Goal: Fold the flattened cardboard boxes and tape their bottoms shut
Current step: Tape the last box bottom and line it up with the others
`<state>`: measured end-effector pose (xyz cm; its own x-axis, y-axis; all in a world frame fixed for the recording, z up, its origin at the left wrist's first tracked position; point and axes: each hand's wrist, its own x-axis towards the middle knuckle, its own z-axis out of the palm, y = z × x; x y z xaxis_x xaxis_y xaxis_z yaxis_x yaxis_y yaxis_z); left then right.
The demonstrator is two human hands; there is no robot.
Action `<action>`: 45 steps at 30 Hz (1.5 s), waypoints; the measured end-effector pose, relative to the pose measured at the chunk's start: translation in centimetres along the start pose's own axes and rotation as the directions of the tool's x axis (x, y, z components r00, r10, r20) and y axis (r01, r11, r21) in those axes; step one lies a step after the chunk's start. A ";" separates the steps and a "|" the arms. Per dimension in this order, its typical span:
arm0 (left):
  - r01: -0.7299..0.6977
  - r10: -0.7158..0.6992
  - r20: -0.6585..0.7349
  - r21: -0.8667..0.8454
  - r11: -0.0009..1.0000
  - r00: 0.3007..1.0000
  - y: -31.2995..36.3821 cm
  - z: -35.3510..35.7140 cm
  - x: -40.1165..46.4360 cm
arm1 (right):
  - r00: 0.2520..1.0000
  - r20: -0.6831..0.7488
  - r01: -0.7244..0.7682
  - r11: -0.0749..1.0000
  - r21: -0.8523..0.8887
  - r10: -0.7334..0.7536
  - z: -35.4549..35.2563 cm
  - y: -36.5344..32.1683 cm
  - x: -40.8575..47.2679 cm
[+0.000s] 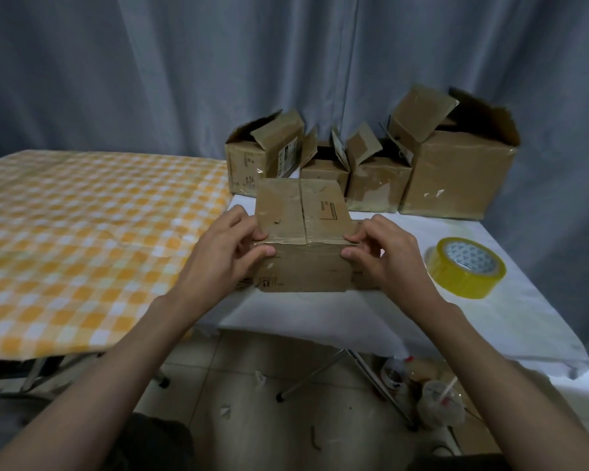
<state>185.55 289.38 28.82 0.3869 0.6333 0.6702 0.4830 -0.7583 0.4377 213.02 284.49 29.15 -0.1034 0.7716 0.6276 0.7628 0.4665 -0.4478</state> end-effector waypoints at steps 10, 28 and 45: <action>-0.024 0.033 0.087 -0.095 0.995 0.996 2.0 3.4 2.3 | 0.991 0.013 -0.133 0.991 0.013 0.133 1.1 -0.9 1.5; 0.262 -0.137 0.413 -0.262 0.929 0.900 -1.2 -4.6 0.8 | 0.950 0.283 -0.247 0.875 0.416 0.133 -2.4 1.1 1.5; 0.049 -0.051 0.073 0.027 0.998 0.996 0.1 1.8 2.1 | 0.944 0.206 -0.315 0.885 0.344 0.256 -0.9 0.5 1.2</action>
<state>187.77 290.92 29.17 0.4183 0.6805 0.6017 0.5227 -0.7220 0.4532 213.81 285.28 30.24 -0.0338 0.9375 0.3464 0.4881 0.3179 -0.8128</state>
